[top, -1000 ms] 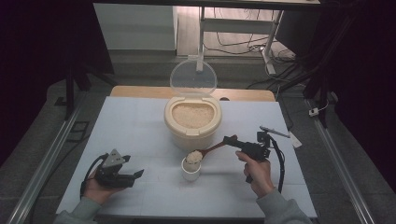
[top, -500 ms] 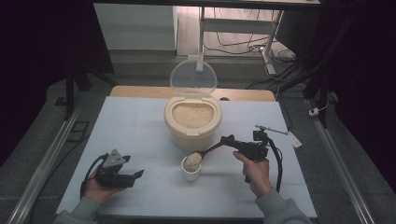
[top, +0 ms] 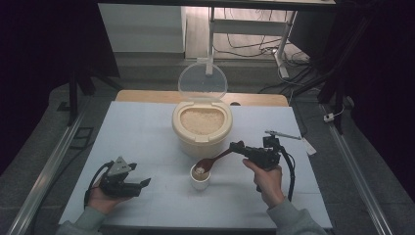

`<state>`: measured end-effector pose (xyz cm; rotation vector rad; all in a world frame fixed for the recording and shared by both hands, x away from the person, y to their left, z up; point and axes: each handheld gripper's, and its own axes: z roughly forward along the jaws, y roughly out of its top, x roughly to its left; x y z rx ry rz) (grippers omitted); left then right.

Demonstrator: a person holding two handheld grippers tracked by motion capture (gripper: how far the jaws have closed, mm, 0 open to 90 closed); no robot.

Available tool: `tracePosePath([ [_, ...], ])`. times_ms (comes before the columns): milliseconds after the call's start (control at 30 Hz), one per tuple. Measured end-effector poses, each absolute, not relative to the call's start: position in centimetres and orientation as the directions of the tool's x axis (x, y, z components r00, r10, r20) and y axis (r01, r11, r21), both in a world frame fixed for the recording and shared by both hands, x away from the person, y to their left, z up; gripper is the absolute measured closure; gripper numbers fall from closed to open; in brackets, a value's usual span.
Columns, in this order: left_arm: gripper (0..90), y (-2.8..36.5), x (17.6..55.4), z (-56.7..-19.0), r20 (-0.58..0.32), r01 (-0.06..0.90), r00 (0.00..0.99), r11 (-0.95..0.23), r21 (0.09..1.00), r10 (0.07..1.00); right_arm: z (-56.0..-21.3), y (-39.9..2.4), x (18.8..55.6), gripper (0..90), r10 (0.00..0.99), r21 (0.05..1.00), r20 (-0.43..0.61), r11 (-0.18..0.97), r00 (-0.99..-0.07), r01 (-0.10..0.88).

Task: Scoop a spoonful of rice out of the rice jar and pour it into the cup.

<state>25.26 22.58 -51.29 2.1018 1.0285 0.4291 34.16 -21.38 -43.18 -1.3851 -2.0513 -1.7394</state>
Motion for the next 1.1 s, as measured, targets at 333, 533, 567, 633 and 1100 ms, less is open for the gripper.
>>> tracePosePath([
  [333, 22.8, 22.6, 25.3, -51.3, -0.024, 0.535, 0.621, -0.4, 0.744, 0.784, -41.9, -20.9, 32.8, 82.8, 0.567, 0.826, 0.464, 0.002, -0.681, 0.564],
  [533, 22.8, 22.6, 25.3, -51.3, -0.026, 0.535, 0.62, -0.398, 0.745, 0.784, -41.7, -20.9, 32.7, 82.8, 0.568, 0.837, 0.445, 0.01, -0.692, 0.547],
  [567, 22.8, 22.6, 25.3, -51.3, -0.027, 0.536, 0.619, -0.397, 0.745, 0.785, -41.8, -21.0, 32.8, 82.8, 0.567, 0.835, 0.45, 0.006, -0.69, 0.55],
  [633, 22.8, 22.6, 25.3, -51.3, -0.025, 0.535, 0.62, -0.399, 0.745, 0.784, -41.8, -21.2, 32.8, 82.8, 0.561, 0.83, 0.464, -0.004, -0.686, 0.558],
  [1100, 22.8, 22.6, 25.2, -51.3, -0.025, 0.535, 0.617, -0.396, 0.747, 0.786, -41.5, -24.9, 32.9, 82.8, 0.5, 0.806, 0.548, -0.104, -0.67, 0.582],
])
